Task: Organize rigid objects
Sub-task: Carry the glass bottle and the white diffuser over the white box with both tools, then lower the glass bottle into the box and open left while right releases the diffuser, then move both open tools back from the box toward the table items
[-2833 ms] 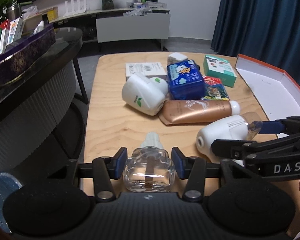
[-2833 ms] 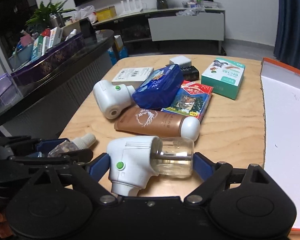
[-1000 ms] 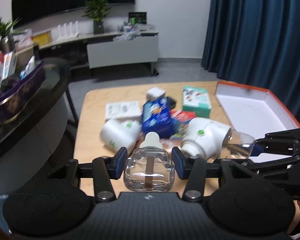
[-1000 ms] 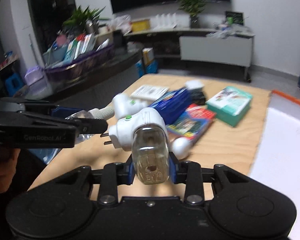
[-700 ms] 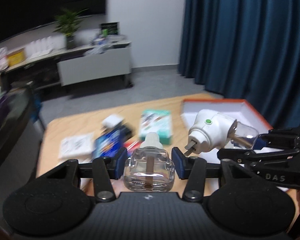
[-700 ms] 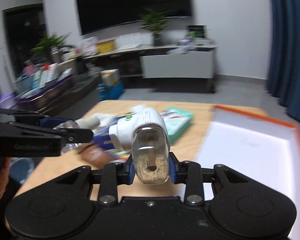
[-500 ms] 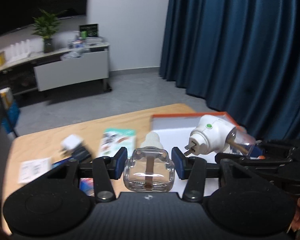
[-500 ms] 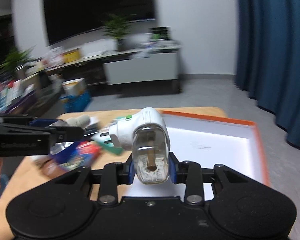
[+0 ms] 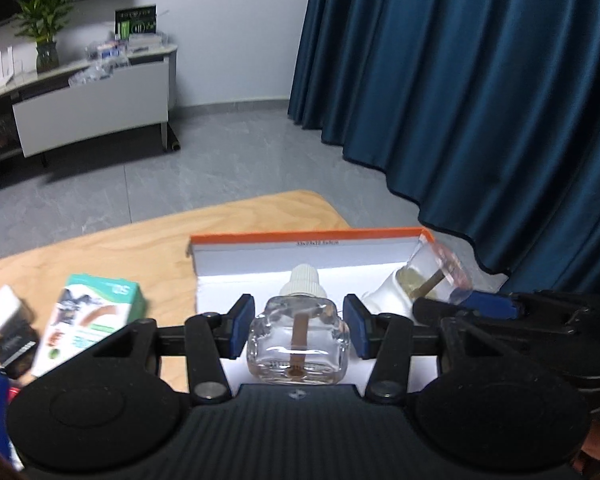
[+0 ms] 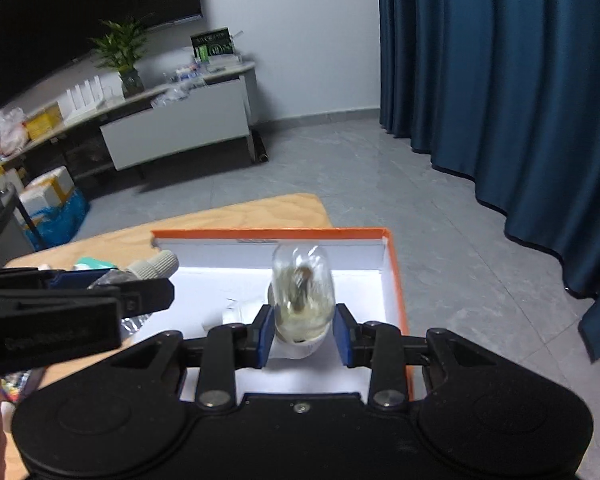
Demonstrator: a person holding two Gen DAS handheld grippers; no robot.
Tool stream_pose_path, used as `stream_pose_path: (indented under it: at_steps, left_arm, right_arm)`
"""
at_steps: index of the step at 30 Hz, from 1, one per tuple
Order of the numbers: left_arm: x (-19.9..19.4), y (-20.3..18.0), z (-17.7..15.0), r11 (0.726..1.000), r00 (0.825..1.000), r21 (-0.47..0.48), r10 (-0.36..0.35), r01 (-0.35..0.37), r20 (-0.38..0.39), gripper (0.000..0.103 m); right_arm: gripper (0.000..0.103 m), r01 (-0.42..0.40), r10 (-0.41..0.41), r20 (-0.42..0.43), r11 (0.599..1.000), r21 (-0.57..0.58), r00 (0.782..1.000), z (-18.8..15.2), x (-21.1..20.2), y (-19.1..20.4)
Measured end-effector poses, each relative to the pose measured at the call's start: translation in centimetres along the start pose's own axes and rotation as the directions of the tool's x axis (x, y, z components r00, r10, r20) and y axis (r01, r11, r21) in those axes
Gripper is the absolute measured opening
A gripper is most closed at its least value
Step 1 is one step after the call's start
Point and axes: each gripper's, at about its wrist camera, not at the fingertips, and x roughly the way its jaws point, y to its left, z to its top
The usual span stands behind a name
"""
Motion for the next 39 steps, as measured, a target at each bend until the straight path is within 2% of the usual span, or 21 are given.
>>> stream_pose_path:
  at_steps: [2, 3, 5, 10, 13, 14, 16, 20, 22, 24, 29, 34, 39]
  left_arm:
    - [0.7, 0.1, 0.0, 1.000, 1.000, -0.002, 0.001, -0.001, -0.014, 0.050]
    - [0.9, 0.2, 0.0, 1.000, 1.000, -0.006, 0.001, -0.001, -0.020, 0.050]
    - [1.4, 0.2, 0.1, 1.000, 0.999, -0.017, -0.003, 0.002, -0.033, 0.050]
    - [2.2, -0.1, 0.3, 1.000, 0.998, -0.013, -0.006, 0.005, -0.060, 0.050]
    - [2.0, -0.3, 0.3, 1.000, 0.997, -0.023, -0.006, 0.005, -0.071, 0.049]
    - [1.8, -0.5, 0.4, 1.000, 0.998, -0.016, -0.005, 0.004, -0.070, 0.052]
    - [1.2, -0.7, 0.5, 1.000, 0.998, 0.000, 0.000, 0.000, -0.065, 0.071]
    - [0.3, -1.2, 0.6, 1.000, 0.998, 0.021, 0.022, -0.021, -0.059, 0.079]
    - [-0.5, -1.1, 0.6, 0.999, 0.998, 0.018, 0.037, -0.036, -0.051, 0.090]
    - [-1.1, -1.0, 0.6, 0.999, 0.998, 0.015, 0.050, -0.049, -0.047, 0.094]
    - [-3.1, -0.7, -0.1, 0.996, 0.994, 0.012, 0.094, -0.094, -0.051, 0.097]
    - [-6.0, 0.5, -1.4, 0.991, 0.991, 0.023, 0.134, -0.134, -0.024, 0.098]
    - [-8.4, 2.6, -3.0, 0.984, 0.984, 0.008, 0.176, -0.176, -0.017, 0.098]
  right_arm:
    - [0.041, -0.013, 0.013, 0.002, 1.000, 0.003, 1.000, 0.1, 0.2, -0.6]
    - [0.054, -0.008, 0.008, 0.005, 1.000, 0.002, 1.000, 0.1, 0.2, -0.8]
    - [0.074, 0.022, -0.022, 0.027, 1.000, 0.004, 0.999, 0.0, 0.1, -1.1]
    - [0.077, 0.066, -0.067, 0.082, 0.998, 0.014, 0.994, -0.1, -1.1, -1.5]
    - [0.082, 0.070, -0.070, 0.114, 0.998, 0.000, 0.991, 0.1, -2.2, -1.3]
    - [0.083, 0.079, -0.077, 0.119, 0.997, -0.005, 0.990, 0.1, -2.5, -1.2]
    - [0.084, 0.088, -0.087, 0.121, 0.996, -0.009, 0.989, 0.2, -3.0, -1.1]
    - [0.086, 0.097, -0.099, 0.119, 0.995, 0.026, 0.988, 0.3, -3.9, -0.9]
    - [0.087, 0.100, -0.105, 0.123, 0.994, 0.044, 0.987, 0.3, -4.5, -0.8]
    - [0.089, 0.096, -0.103, 0.127, 0.994, 0.057, 0.987, 0.0, -5.1, -0.8]
    - [0.090, 0.068, -0.077, 0.111, 0.994, 0.083, 0.991, -0.8, -6.2, -0.1]
    - [0.090, 0.037, -0.046, 0.094, 0.994, 0.099, 0.994, -2.0, -7.1, 1.2]
    - [0.091, -0.015, 0.010, 0.073, 0.998, 0.068, 0.997, -3.3, -7.6, 3.7]
